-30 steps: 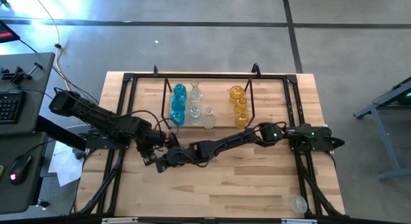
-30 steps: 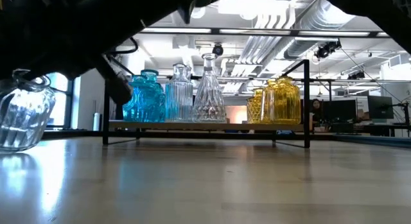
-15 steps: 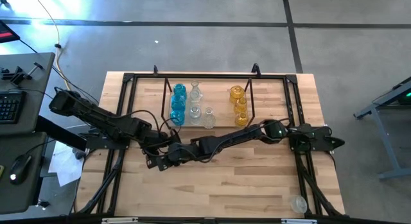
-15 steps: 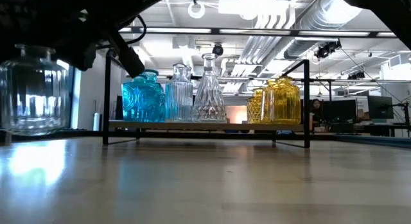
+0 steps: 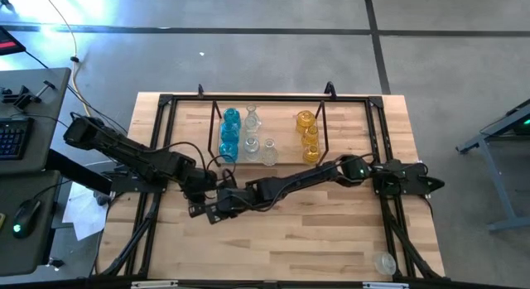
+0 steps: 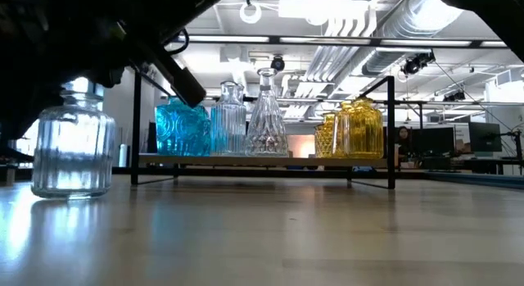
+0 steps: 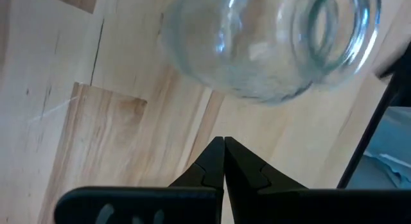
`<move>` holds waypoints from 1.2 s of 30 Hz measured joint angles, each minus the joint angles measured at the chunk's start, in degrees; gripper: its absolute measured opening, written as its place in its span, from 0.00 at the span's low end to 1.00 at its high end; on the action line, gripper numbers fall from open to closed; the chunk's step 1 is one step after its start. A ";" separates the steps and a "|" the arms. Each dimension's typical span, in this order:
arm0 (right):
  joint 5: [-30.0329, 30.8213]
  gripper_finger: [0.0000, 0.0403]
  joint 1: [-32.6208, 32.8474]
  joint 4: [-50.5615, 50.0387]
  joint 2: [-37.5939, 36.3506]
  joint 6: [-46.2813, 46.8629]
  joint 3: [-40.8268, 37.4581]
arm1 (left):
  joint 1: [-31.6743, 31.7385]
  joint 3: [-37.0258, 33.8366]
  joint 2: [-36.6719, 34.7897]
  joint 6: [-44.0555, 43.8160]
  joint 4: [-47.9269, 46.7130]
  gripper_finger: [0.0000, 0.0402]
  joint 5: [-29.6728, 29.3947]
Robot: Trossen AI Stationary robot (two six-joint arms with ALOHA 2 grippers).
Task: Sort vases onto shelf
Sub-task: Put the transparent vase on the shelf aligned with the other transparent vase
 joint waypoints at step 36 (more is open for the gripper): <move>-20.43 0.48 -5.85 -16.26 -9.22 -54.15 -0.05 | 0.74 26.70 -26.12 4.34 -13.43 0.21 -31.57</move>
